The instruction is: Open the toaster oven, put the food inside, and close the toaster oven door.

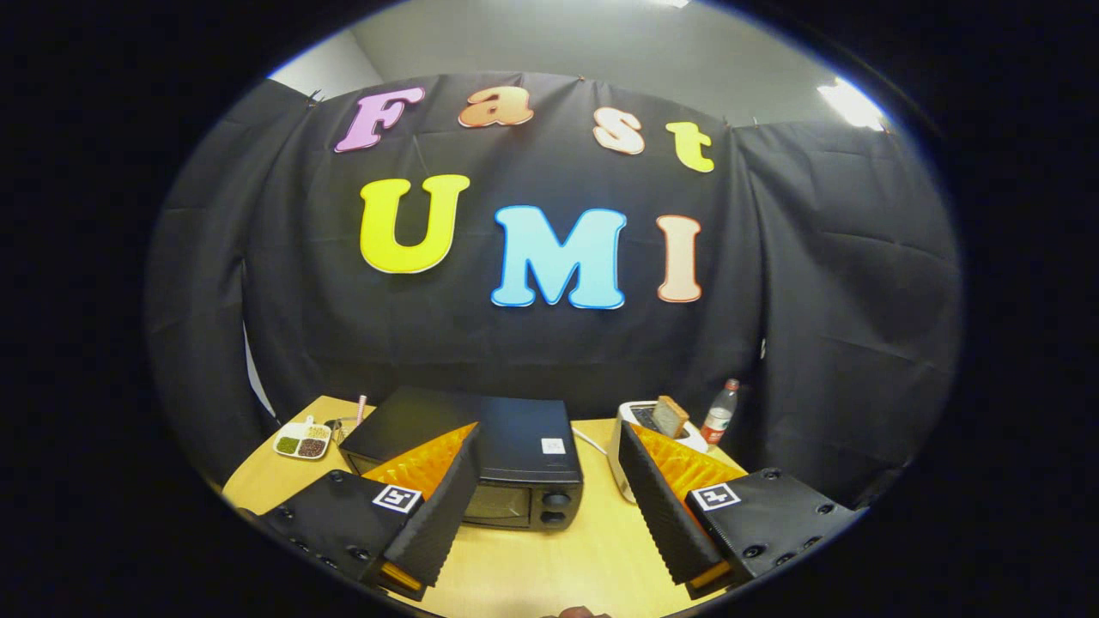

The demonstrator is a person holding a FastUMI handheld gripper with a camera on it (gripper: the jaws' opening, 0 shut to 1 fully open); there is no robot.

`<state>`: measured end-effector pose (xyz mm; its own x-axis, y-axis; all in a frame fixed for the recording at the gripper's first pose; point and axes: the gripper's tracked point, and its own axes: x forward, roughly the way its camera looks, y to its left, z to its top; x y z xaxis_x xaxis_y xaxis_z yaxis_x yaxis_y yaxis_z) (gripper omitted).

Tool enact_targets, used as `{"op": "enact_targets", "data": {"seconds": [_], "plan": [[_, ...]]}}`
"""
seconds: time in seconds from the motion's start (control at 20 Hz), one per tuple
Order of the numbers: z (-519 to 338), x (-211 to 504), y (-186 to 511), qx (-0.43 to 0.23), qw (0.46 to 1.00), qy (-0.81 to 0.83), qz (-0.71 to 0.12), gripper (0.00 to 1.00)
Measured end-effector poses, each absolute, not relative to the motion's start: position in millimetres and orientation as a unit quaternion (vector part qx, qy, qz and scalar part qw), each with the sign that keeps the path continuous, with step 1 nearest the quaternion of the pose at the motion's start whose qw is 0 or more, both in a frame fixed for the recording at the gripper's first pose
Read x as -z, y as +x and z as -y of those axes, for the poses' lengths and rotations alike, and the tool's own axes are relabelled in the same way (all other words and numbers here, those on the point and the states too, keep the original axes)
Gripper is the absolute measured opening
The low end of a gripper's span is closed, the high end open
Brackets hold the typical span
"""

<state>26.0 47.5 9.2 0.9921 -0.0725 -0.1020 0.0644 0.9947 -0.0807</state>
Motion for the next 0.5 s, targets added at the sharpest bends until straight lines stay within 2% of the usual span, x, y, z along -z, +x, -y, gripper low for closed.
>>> {"op": "enact_targets", "data": {"seconds": [0.25, 0.5], "plan": [[0.6, -19.5, -24.7, 0.076, 0.996, -0.014, -0.04, 0.98], [28.9, -23.0, -37.5, 0.084, 0.996, -0.02, -0.035, 0.98]]}}
